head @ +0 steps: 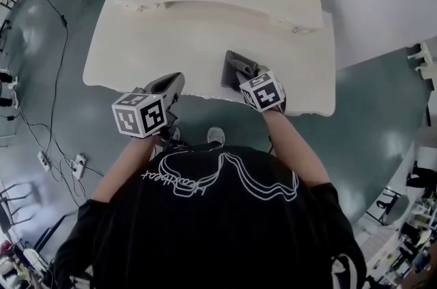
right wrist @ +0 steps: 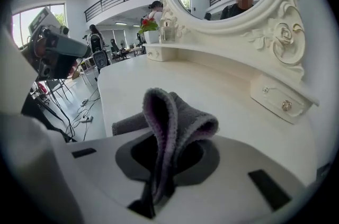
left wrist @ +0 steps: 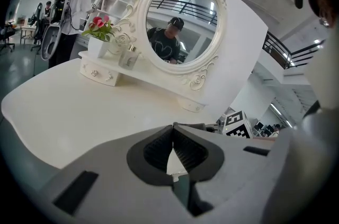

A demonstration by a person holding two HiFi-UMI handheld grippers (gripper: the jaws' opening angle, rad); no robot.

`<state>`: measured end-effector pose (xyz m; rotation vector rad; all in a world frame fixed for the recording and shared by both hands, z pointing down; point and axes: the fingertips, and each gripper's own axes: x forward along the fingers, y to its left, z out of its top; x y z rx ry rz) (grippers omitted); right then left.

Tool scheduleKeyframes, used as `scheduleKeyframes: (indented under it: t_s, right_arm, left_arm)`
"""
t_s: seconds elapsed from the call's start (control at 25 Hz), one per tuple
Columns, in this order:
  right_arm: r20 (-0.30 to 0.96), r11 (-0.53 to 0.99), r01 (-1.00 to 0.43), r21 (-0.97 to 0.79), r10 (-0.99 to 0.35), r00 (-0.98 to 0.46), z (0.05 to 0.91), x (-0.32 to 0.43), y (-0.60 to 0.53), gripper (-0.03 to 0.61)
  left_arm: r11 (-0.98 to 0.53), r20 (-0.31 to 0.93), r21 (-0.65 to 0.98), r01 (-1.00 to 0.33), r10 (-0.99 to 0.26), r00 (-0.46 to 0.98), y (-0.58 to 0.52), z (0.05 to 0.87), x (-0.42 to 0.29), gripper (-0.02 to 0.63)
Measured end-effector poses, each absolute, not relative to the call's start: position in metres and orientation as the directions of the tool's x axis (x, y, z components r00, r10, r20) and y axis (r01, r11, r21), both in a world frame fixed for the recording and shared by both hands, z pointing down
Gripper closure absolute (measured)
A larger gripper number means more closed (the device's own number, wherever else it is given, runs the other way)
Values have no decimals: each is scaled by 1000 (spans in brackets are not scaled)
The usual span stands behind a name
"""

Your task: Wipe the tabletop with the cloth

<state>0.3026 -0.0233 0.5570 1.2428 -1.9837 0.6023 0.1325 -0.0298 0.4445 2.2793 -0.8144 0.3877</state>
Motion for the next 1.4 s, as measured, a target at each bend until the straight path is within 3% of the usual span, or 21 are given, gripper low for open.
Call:
scheduleKeyframes:
  t_s: [0.4, 1.4]
  right_arm:
    - [767, 346, -938, -3, -601, -224, 557, 363, 8, 526]
    - [772, -40, -999, 18, -634, 40, 558, 550, 109, 526]
  left_arm:
    - [-605, 485, 513, -609, -382, 787, -16, 459, 171, 609]
    - [-744, 474, 548, -383, -101, 875, 13, 481, 319, 609]
